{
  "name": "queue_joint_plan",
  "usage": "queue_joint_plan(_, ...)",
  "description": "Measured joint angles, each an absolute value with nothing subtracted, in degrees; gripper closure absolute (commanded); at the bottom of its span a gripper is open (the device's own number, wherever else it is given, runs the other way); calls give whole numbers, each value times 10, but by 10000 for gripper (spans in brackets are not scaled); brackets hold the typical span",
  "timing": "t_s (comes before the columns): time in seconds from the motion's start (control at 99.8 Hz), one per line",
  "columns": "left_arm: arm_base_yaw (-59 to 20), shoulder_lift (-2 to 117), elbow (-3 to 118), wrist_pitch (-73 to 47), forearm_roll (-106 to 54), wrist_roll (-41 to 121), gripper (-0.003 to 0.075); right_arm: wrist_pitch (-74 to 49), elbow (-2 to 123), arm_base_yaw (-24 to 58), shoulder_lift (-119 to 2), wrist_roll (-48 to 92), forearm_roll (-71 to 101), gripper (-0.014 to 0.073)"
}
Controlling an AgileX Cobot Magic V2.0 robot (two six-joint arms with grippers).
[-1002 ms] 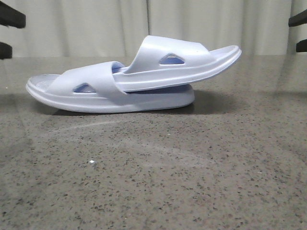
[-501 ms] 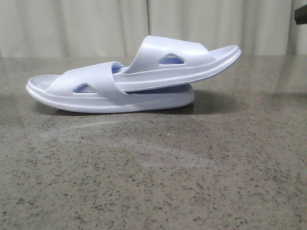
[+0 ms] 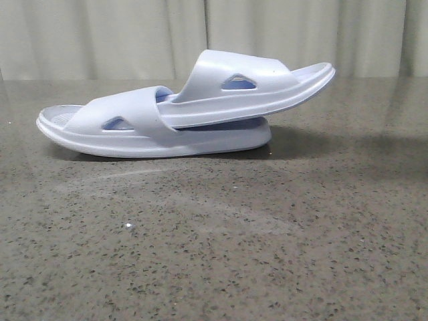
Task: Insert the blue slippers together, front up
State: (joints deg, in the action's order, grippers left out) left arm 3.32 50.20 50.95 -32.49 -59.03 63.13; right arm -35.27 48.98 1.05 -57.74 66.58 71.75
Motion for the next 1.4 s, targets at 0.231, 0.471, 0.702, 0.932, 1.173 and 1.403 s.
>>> queue_joint_plan(0.231, -66, 423, 432, -220, -548, 631, 705, -270, 399, 26, -511, 667, 713, 672)
queue_joint_plan(0.471, -115, 359, 311, -173, -689, 713, 705, -206, 250, 26, -381, 669, 712, 673)
queue_joint_plan(0.702, -133, 312, 221, -136, -895, 882, 705, -202, 154, 26, -271, 669, 728, 673)
queue_joint_plan(0.932, -133, 304, 200, -132, -958, 927, 705, -199, 132, 26, -252, 669, 753, 673)
queue_joint_plan(1.173, -133, 304, 200, -129, -964, 930, 705, -197, 132, 26, -253, 670, 757, 673)
queue_joint_plan(1.403, -133, 304, 200, -129, -965, 931, 705, -197, 132, 26, -253, 670, 757, 673)
